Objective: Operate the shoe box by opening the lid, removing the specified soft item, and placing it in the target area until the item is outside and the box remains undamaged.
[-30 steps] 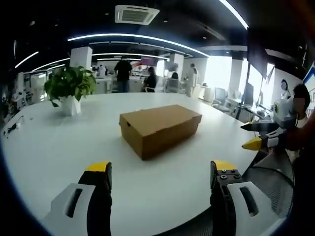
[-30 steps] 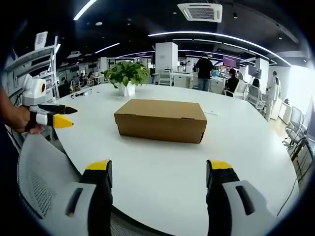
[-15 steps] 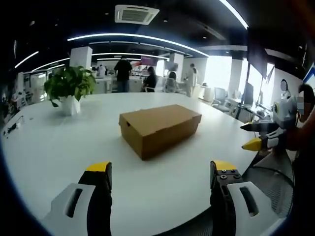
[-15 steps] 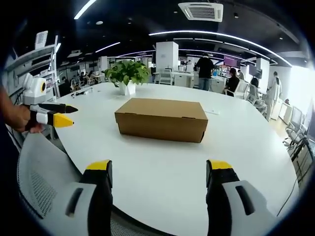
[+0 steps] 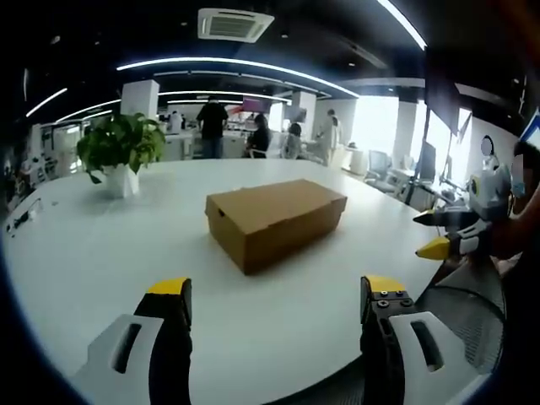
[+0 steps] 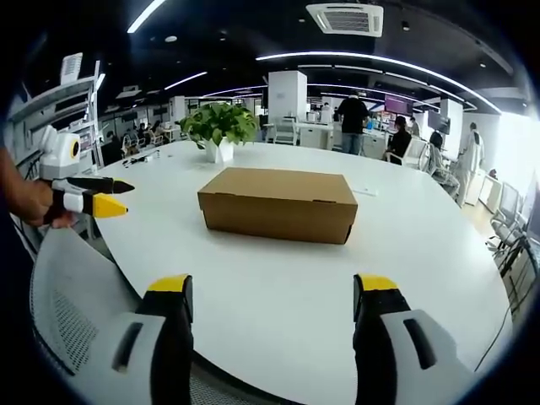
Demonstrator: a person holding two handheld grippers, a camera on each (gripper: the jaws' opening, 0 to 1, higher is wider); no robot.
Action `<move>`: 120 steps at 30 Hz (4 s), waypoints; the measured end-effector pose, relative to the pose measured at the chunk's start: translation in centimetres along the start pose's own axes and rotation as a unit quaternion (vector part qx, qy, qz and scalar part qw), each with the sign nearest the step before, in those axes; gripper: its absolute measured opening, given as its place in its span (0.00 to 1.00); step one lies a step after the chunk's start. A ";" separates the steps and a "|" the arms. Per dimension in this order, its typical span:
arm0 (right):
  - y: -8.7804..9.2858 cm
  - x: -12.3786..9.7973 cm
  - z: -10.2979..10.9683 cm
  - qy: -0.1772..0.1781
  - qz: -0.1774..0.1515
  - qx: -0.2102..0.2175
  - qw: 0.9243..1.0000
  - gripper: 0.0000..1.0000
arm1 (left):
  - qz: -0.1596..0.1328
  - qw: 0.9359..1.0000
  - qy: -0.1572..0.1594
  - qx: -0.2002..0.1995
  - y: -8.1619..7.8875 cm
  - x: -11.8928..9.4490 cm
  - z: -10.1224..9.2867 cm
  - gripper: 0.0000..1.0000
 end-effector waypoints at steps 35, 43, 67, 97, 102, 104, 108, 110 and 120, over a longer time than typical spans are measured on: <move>0.0 0.2 -0.2 -0.002 0.006 0.009 1.000 0.72 | -0.002 1.000 0.002 -0.004 -0.3 0.2 0.4 0.81; -1.3 1.8 -1.8 0.008 -0.009 0.012 1.000 0.73 | -0.010 1.000 -0.006 -0.003 -1.4 2.2 1.6 0.84; -2.1 14.2 -12.5 -0.051 0.033 -0.081 0.995 0.73 | 0.015 0.996 0.063 0.058 -0.8 12.7 4.8 0.86; 0.8 19.6 -13.1 -0.124 0.055 -0.073 0.988 0.69 | 0.068 0.990 0.105 0.070 2.1 17.1 5.6 0.83; 0.9 20.1 -12.7 -0.140 0.051 -0.075 0.986 0.67 | 0.069 0.990 0.104 0.070 2.2 17.5 5.2 0.80; 0.8 20.3 -12.6 -0.144 0.050 -0.075 0.985 0.67 | 0.070 0.989 0.106 0.074 2.3 17.8 5.1 0.79; 0.8 20.7 -12.6 -0.148 0.051 -0.074 0.985 0.66 | 0.071 0.990 0.102 0.073 2.3 18.0 5.1 0.76; 0.8 20.8 -12.6 -0.148 0.051 -0.074 0.985 0.66 | 0.070 0.990 0.101 0.072 2.3 18.0 5.2 0.75; 0.9 20.9 -12.7 -0.152 0.052 -0.071 0.984 0.65 | 0.069 0.991 0.088 0.077 2.4 18.2 5.5 0.67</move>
Point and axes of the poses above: the point that each gripper's makers call its tool centre point, and the gripper's own axes: x roughly forward along the fingers, z roughly to its left, y roughly out of its underside, the point moved 10 cm from there along -x, roughly backward along the fingers, and after that the axes turned 15 degrees about -z, right-handed, at the moved point
